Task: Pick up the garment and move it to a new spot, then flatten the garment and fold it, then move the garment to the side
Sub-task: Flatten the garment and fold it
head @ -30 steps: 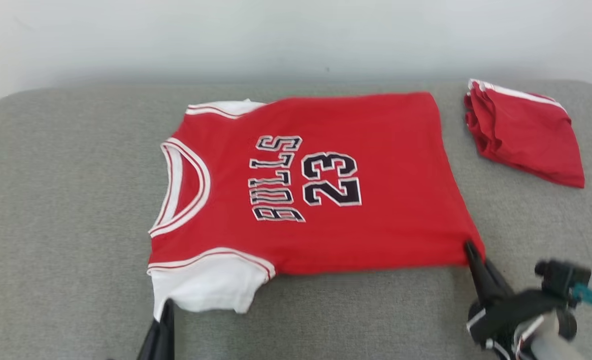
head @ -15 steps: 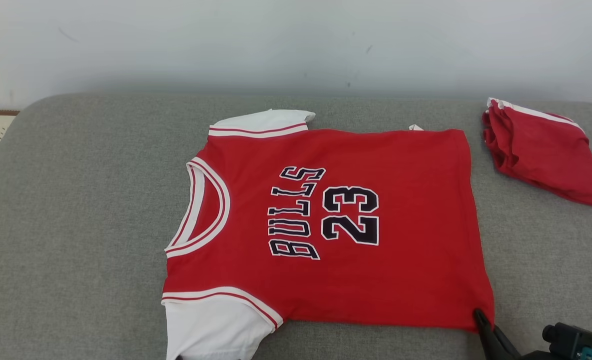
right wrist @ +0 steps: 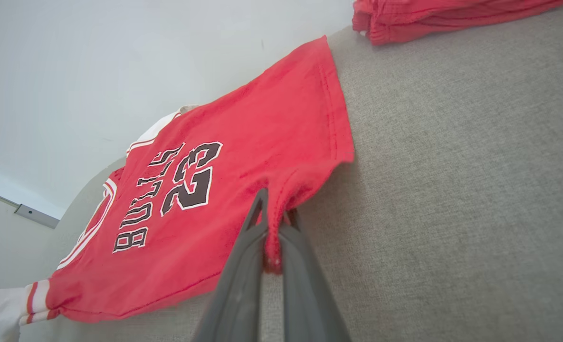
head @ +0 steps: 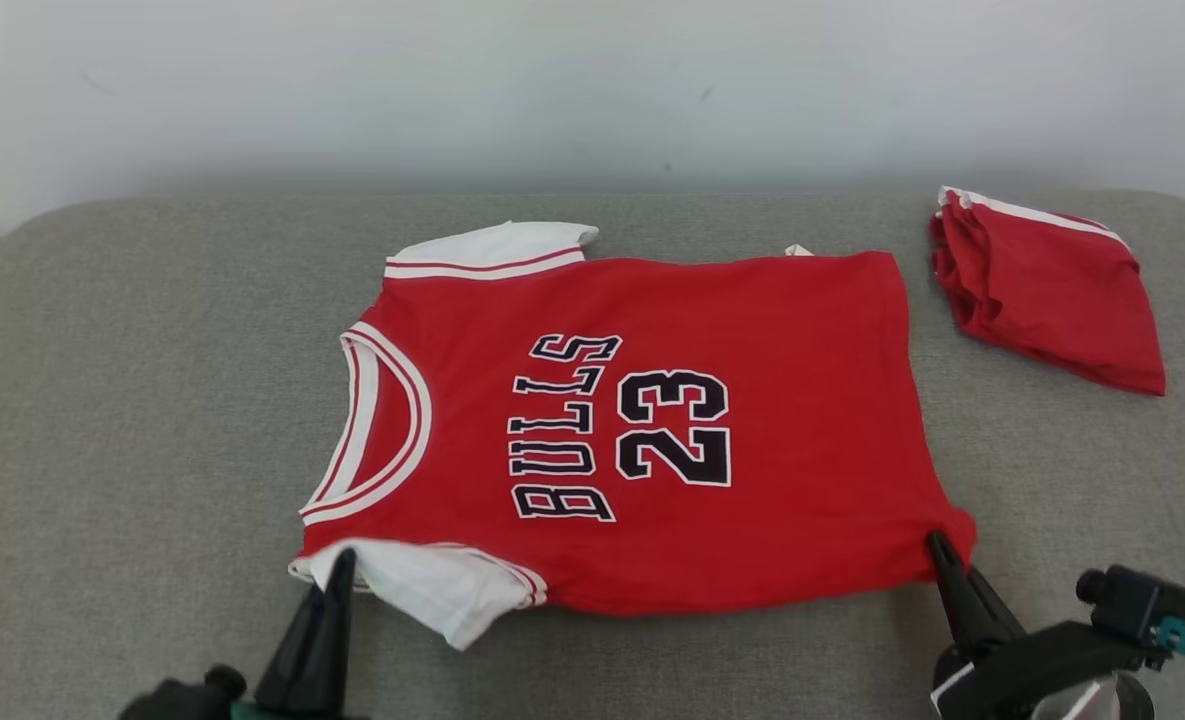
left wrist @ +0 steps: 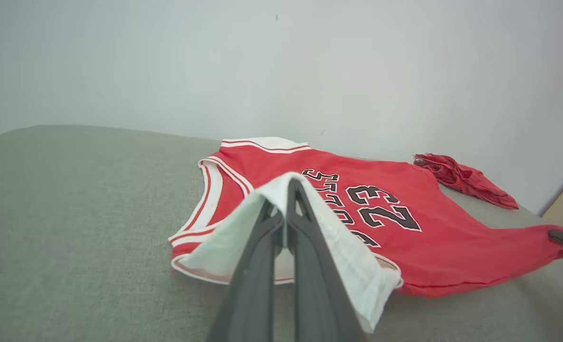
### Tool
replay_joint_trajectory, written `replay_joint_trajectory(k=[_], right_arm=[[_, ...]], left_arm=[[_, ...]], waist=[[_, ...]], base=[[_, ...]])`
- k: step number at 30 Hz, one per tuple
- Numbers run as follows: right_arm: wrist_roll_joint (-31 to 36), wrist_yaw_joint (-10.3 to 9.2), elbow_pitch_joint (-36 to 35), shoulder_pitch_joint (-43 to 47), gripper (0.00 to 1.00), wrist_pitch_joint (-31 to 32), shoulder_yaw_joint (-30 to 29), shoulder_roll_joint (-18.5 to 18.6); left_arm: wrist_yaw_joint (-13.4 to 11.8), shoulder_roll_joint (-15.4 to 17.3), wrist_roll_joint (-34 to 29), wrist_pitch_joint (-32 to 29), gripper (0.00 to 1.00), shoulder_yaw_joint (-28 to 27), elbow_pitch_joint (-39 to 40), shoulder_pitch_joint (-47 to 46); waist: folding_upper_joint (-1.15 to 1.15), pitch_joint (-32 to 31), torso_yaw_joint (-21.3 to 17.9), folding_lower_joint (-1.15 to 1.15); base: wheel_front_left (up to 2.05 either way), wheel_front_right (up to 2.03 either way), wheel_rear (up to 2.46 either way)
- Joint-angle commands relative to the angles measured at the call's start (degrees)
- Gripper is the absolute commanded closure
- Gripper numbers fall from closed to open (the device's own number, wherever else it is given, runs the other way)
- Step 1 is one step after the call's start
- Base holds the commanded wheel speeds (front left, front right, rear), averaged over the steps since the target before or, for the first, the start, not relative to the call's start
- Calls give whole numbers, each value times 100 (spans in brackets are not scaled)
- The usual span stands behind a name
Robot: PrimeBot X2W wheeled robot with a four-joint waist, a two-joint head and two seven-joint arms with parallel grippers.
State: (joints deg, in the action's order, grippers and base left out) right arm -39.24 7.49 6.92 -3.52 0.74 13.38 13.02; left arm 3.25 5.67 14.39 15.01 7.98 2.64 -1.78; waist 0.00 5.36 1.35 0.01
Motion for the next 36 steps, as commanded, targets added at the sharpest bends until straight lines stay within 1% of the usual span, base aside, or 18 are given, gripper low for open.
replay_joint_trajectory(k=[1, 8, 15, 18, 27, 33, 36], right_arm=[[0, -1, -20, -107, 100, 62, -17, -16], [80, -1, 262, -800, 100, 329, 23, -133], [1, -1, 1020, -1619, 100, 466, 158, -301], [-52, -1, 1363, -1953, 100, 448, 248, -353], [-134, -1, 2351, -2811, 100, 320, 508, -488], [-236, -1, 2794, -3196, 100, 156, 755, -529], [-288, -1, 2896, -3284, 100, 99, 849, -537]], left_arm=[[14, 73, -70, 22, 100, -48, -28, -155], [171, 333, -82, 15, 100, -115, -579, -1015], [312, 543, 40, -35, 100, -46, -1525, -1904], [346, 647, 79, -26, 100, 13, -1943, -2221], [410, 818, 229, 16, 100, 179, -3002, -3105], [413, 984, 263, 17, 100, 462, -3616, -3591], [416, 999, 304, 21, 100, 568, -3778, -3747]], waist=[[0, 3, -80, -1], [0, 133, -310, -1], [0, 382, -480, -1], [0, 489, -547, -1], [0, 775, -684, -1], [0, 901, -762, -1], [0, 938, -788, -1]], base=[[0, 0, 0], [0, 0, 0], [0, 0, 0], [0, 0, 0], [0, 0, 0], [0, 0, 0], [0, 0, 0]])
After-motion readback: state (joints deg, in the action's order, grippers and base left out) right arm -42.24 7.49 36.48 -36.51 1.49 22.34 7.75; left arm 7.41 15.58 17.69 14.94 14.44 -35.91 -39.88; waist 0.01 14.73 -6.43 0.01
